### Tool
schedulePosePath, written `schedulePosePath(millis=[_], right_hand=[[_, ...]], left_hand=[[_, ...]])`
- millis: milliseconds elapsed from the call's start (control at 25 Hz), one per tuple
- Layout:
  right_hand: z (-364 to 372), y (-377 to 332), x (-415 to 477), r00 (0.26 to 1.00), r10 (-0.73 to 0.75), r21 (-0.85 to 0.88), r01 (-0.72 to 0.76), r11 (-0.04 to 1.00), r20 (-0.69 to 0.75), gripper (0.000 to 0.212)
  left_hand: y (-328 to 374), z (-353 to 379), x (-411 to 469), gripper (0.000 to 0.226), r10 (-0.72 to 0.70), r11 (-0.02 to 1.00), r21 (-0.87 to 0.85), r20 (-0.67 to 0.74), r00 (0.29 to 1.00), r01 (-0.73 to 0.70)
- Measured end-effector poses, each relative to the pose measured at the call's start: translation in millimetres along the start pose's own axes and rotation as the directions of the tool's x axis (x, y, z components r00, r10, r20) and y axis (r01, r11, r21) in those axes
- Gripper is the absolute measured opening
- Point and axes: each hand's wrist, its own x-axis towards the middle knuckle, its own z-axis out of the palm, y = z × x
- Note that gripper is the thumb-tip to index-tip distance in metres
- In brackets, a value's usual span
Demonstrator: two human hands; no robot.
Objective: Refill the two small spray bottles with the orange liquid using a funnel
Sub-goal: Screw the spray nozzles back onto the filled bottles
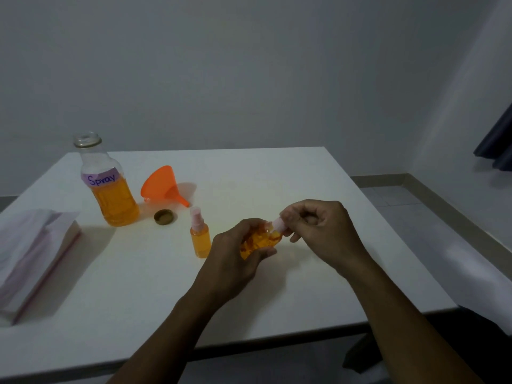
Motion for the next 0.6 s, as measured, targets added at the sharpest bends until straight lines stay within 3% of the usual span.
schedulePosePath(millis=[240, 480, 600], right_hand=[[-17, 3, 6, 0.958, 0.202, 0.295, -0.137, 0.946, -0.203, 0.019], [-22, 25, 2, 0.959, 0.175, 0.018, -0.176, 0.984, -0.221, 0.009], [-22, 31, 2, 0.968, 0.132, -0.132, -0.162, 0.978, -0.211, 0.016]], left_hand=[[-5, -4, -2, 0.039, -0.083, 0.990, -0.112, 0.053, 0.995, 0.089], [4, -8, -2, 0.059, -0.122, 0.947, -0.271, 0.190, 0.974, 0.171], [4, -6, -3, 0.062, -0.070, 0.921, -0.354, 0.261, 0.963, 0.163]])
